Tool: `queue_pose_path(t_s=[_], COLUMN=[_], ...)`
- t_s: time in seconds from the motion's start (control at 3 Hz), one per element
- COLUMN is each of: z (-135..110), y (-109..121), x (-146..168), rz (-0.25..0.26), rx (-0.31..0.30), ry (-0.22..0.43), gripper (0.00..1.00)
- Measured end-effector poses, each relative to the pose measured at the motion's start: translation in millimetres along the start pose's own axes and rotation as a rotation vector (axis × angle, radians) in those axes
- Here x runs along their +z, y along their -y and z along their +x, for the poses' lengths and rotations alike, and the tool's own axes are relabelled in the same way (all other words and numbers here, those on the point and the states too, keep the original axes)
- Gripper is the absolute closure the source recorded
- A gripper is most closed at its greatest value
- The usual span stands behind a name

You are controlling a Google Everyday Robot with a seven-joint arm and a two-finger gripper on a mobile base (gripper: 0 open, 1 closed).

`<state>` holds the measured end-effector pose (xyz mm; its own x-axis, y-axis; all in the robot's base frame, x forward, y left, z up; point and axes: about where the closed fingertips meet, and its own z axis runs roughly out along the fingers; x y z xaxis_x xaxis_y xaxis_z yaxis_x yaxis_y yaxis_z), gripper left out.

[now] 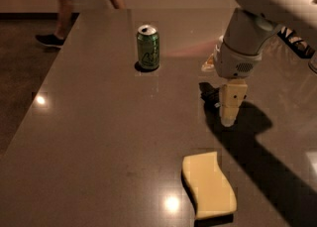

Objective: Move rxbar chocolate near green can

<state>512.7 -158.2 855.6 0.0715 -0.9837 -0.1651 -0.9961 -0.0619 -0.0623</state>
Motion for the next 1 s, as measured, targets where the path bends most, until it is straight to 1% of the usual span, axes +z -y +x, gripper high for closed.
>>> queue_pose_path(t_s=[0.33, 0.67, 1.0], z=[8, 18, 27], y=[13, 24, 33], x=[19, 26, 25], rz=[-0.044, -0.079, -0.09], rx=[-0.047, -0.079, -0.094], ry=[-0.028, -0.046, -0.063], gripper=[0.0, 0.16, 0.38])
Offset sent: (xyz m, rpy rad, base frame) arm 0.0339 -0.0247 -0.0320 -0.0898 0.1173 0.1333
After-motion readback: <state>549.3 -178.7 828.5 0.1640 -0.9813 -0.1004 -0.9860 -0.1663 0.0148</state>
